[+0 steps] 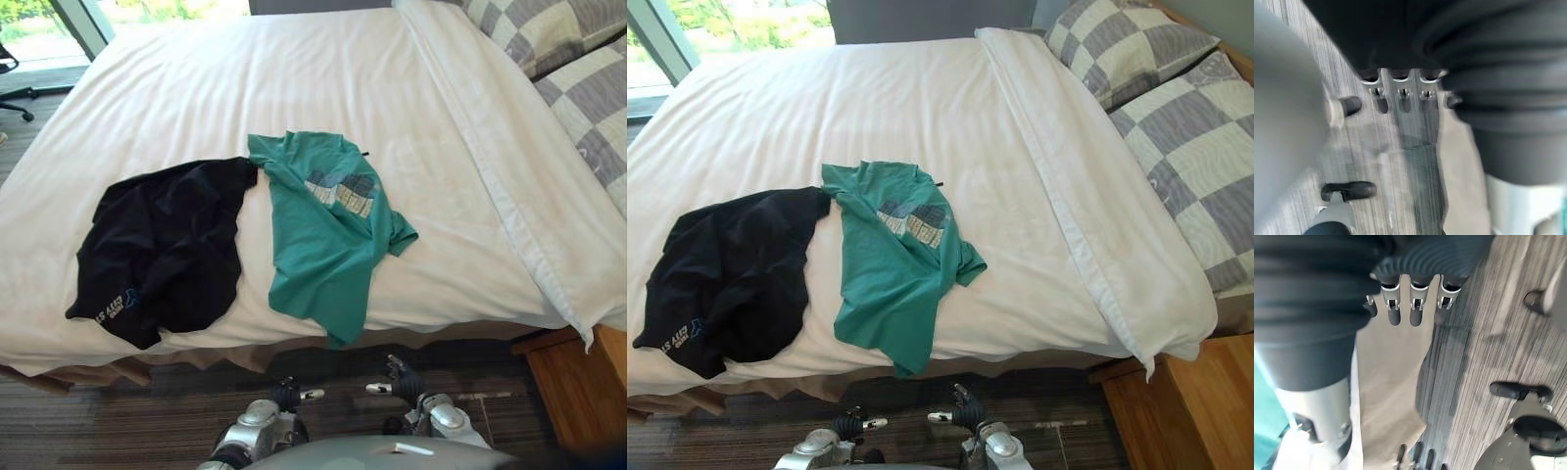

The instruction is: Tidy the bed and pick cloth on bed and put in laundry

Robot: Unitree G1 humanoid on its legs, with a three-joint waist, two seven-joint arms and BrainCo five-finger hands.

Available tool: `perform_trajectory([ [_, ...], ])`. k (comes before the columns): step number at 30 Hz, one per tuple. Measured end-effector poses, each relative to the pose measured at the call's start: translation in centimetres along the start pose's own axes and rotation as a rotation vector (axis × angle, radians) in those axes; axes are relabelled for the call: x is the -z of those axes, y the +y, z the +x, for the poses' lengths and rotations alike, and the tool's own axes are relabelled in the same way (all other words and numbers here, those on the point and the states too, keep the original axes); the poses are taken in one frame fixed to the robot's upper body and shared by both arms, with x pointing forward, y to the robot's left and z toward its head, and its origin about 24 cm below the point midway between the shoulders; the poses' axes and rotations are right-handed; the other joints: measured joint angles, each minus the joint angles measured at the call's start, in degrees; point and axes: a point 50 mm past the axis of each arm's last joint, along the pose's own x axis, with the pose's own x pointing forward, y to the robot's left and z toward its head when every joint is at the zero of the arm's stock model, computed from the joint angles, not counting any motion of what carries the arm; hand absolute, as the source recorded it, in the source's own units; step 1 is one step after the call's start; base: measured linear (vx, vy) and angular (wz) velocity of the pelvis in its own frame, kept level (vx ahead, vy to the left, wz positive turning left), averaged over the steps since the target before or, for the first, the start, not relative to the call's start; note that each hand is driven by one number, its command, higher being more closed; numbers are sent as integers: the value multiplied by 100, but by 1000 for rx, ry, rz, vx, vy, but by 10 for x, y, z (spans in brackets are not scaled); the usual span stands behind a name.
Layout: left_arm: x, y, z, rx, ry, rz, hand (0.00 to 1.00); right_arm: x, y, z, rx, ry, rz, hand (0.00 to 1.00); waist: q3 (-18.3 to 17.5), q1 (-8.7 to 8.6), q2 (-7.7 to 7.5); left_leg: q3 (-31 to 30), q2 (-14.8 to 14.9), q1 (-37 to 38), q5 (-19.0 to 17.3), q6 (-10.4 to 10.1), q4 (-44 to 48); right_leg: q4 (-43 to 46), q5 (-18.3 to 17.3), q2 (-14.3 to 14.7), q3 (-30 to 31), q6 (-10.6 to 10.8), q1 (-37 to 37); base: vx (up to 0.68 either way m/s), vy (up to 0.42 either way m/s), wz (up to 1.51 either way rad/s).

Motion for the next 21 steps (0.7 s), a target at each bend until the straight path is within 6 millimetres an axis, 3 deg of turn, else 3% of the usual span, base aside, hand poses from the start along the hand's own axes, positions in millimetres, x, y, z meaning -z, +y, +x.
perform_trajectory([
  [2,-11,2,1,2,-53,-15,0,-1,-14,0,62,32,15,0,280,6,-27,269,148,-357,-120,-86,1110,173,-71,-134,330,-26,-130,-156,39,-61],
  [4,-14,2,2,10,-65,-39,0,-5,-26,-2,106,21,-10,0,378,-21,42,528,297,-603,-120,-84,1806,488,-130,-199,527,-13,-304,-147,56,-73],
  [6,-12,4,1,13,-61,-36,0,-8,-33,-5,137,-3,2,0,429,-74,58,624,307,-555,-129,-72,1893,1023,-309,-255,755,-20,-580,-79,87,-56],
  [7,-11,10,0,10,-62,-52,0,-7,-37,-7,155,-9,21,0,491,-175,-79,693,282,-492,-209,-98,1932,1329,-495,-351,889,-119,-726,-68,51,-29],
  [8,-11,11,0,11,-63,-58,0,-4,-39,-9,168,-4,32,0,489,-208,-78,688,351,-494,-279,-44,1977,1432,-548,-358,936,-149,-773,-65,38,-27],
  [9,-7,9,-1,28,-54,-61,0,1,-47,-14,203,-2,60,0,471,-310,-61,682,663,-471,-441,72,1997,1632,-650,-384,1009,-164,-855,-23,30,-19],
  [10,-6,6,-1,48,-51,-68,0,-1,-53,-16,224,-15,60,0,464,-374,-78,668,988,-465,-426,91,1970,1899,-764,-510,1107,-123,-978,-13,54,-13],
  [11,-6,4,-1,61,-50,-69,0,-1,-56,-17,233,-16,58,0,465,-421,-114,662,1118,-469,-378,121,1936,2039,-817,-587,1139,-97,-1031,0,118,2],
  [12,-5,-3,0,104,-48,-70,0,3,-63,-22,253,1,27,0,472,-488,-178,592,1379,-478,-201,178,1756,2353,-974,-834,1210,23,-1129,-4,183,13],
  [14,-6,-18,0,172,-59,-69,0,17,-72,-31,275,60,-24,0,441,-491,-223,504,1530,-482,-15,196,1566,2647,-1126,-1207,1314,258,-1227,15,251,12],
  [15,-7,-30,0,209,-75,-78,0,24,-76,-35,286,87,-46,0,422,-488,-208,509,1534,-476,95,212,1527,2774,-1179,-1473,1411,500,-1265,33,344,11],
  [17,-3,-44,-1,235,-75,-100,0,27,-77,-37,291,93,-59,0,326,-608,-24,503,1475,-450,156,45,1413,2689,-1140,-1654,1423,835,-1230,47,465,10],
  [18,1,-48,-2,243,-69,-114,0,29,-77,-38,290,100,-87,0,291,-648,70,492,1362,-353,52,-156,1307,2478,-1039,-1737,1415,1057,-1108,77,583,1],
  [19,2,-49,-2,249,-61,-122,0,32,-77,-40,289,109,-101,0,266,-638,115,392,1224,-260,-40,-288,1251,2151,-892,-1754,1365,1125,-923,76,537,0],
  [20,5,-47,-2,243,-44,-136,0,37,-75,-41,291,129,-100,0,225,-603,138,321,1083,-175,-262,-592,1113,1697,-639,-1753,1263,1169,-699,155,809,4],
  [21,5,-31,-1,193,-27,-116,0,46,-60,-36,265,159,-67,0,145,-584,-89,406,853,-116,-319,-778,1026,1073,16,-1948,1249,1161,-431,135,655,-9],
])
